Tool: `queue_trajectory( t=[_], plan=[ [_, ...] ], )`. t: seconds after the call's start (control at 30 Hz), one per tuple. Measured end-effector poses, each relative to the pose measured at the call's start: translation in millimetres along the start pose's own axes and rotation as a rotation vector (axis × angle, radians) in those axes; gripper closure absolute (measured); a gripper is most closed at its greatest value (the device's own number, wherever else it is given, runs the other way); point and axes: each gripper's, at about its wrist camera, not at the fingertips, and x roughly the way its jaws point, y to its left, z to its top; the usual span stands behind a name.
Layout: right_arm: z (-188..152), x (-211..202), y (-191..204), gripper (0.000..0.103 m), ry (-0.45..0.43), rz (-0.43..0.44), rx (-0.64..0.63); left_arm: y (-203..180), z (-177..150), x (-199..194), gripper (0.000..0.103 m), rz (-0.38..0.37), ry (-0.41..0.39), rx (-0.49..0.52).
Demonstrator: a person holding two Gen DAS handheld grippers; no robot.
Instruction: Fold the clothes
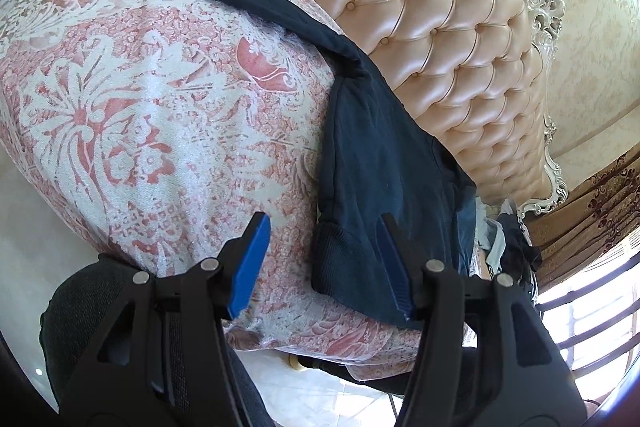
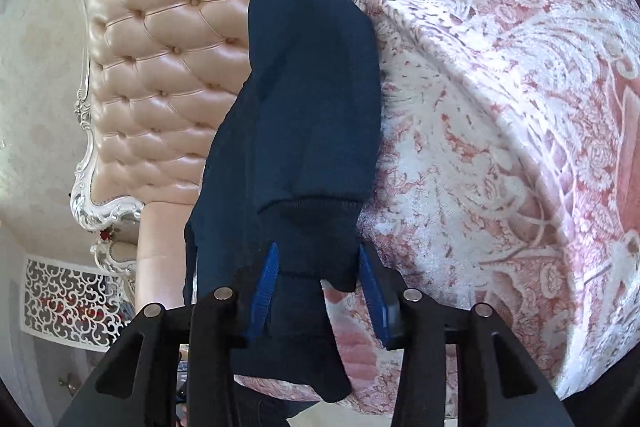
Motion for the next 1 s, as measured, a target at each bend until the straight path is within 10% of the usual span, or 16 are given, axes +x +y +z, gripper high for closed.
queue_trajectory(
  t=[0.1, 0.17, 0.57, 0.83, 1.0],
  plan=[
    [-1.5, 0.9, 1.1, 0.062, -0.012, -0.002, 0.006, -0.5, 0.3, 1.7, 0.045, 0.006, 0.006, 0.003],
    [-2.0, 3.9, 5.2, 0.094, -0.007, -0.029, -0.020, -0.5, 0.2, 2.1, 0.045, 0.009, 0.008, 0.004],
    [64.5, -99.9, 34.5, 0.094, -0.232, -0.062, -0.100, -0.7, 0.8, 6.0, 0.045, 0.015, 0.020, 0.007],
    [168.4, -152.6, 12.2, 0.094, -0.380, 0.213, 0.195, -2.4, 0.5, 9.2, 0.045, 0.033, 0.032, 0.018],
    [218.0, -148.3, -25.9, 0.094, -0.466, 0.231, 0.364, -3.6, 1.0, 12.0, 0.045, 0.048, 0.043, 0.029]
  ],
)
